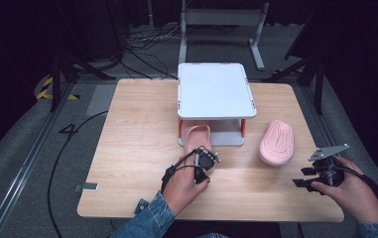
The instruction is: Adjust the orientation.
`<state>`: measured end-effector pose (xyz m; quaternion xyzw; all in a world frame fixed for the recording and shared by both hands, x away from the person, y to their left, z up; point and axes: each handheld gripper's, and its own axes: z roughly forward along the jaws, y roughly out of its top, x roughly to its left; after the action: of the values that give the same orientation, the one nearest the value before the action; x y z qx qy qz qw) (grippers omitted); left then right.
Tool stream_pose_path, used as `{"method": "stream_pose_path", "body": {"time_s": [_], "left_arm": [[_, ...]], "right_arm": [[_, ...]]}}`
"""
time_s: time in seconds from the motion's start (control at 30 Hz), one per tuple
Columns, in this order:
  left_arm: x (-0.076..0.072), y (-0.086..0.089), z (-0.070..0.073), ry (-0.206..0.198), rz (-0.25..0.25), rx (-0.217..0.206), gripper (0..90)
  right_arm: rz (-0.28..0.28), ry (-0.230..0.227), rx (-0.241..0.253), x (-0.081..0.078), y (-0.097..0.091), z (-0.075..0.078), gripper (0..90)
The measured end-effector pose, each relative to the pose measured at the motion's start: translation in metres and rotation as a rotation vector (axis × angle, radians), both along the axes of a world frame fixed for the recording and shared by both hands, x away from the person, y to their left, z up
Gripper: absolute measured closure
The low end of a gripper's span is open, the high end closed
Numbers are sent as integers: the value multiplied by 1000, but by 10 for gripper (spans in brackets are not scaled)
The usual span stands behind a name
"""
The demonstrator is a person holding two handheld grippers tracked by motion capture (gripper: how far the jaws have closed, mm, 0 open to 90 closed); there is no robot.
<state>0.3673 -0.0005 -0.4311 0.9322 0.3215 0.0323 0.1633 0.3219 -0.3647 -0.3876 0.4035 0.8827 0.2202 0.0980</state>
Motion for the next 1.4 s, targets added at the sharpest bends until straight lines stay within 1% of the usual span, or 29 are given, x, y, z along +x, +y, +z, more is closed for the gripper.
{"method": "stream_pose_path", "body": {"time_s": [0.03,0.07,0.1,0.13,0.17,0.27,0.33,0.37,0.4,0.43,0.47,0.63,0.73,0.77,0.8,0.83,0.9,0.93,0.97,1.03,1.07,1.13,1.17,1.2,1.23,1.27,1.33,1.4], "left_arm": [[3,1,0,0,6,-2,726],[3,1,0,0,6,-2,727],[10,2,1,-7,12,-4,727],[10,2,1,-7,12,-4,726],[13,3,2,-25,17,-6,726],[18,3,8,-49,26,-9,719],[23,4,10,-66,40,0,709],[27,5,10,-63,46,-2,711],[30,5,9,-72,50,-4,710],[30,5,9,-72,50,-4,711],[34,7,9,-89,67,5,713],[49,7,7,-115,97,5,711],[57,7,6,-124,92,6,700],[57,7,6,-124,92,6,698],[59,6,5,-133,95,3,698],[62,5,4,-138,99,10,697],[65,5,4,-142,100,13,696],[66,5,4,-151,105,20,695],[68,5,3,-155,98,26,693],[70,6,3,-152,101,20,690],[71,7,3,-142,100,15,695],[72,7,3,-135,111,5,712],[72,7,3,-138,104,5,711],[72,7,3,-138,104,5,695],[70,7,3,-127,96,-9,660],[68,7,4,-126,101,-18,617],[62,9,9,-112,98,-23,592],[56,12,15,-105,92,-44,562]], "right_arm": [[-1,1,1,0,0,0,450],[-3,2,1,-1,0,0,450],[-3,3,0,-1,-1,0,450],[-3,3,0,-1,-1,0,450],[-9,6,1,-2,-1,-1,450],[-12,8,2,-3,-2,-2,449],[-12,9,2,-3,-3,-3,450],[-13,11,1,-3,-3,-3,449],[-14,13,0,-4,-4,-3,448],[-14,13,0,-4,-4,-3,448],[-19,17,1,-4,-4,-4,448],[-23,15,3,-5,-5,-4,448],[-23,16,3,-4,-5,-5,448],[-23,16,3,-4,-5,-5,448],[-22,17,3,-4,-5,-5,448],[-23,19,3,-4,-5,-6,448],[-23,21,3,-4,-5,-6,448],[-21,18,4,-4,-5,-6,448],[-21,16,4,-4,-5,-6,448],[-22,16,5,-4,-5,-5,448],[-22,15,4,-4,-6,-5,448],[-25,16,4,-4,-6,-5,447],[-24,15,4,-4,-6,-5,448],[-24,15,4,-4,-6,-5,448],[-24,16,6,-4,-5,-4,447],[-24,13,6,-4,-5,-4,447],[-22,9,7,-4,-5,-4,447],[-24,10,6,-3,-6,-3,447]]}}
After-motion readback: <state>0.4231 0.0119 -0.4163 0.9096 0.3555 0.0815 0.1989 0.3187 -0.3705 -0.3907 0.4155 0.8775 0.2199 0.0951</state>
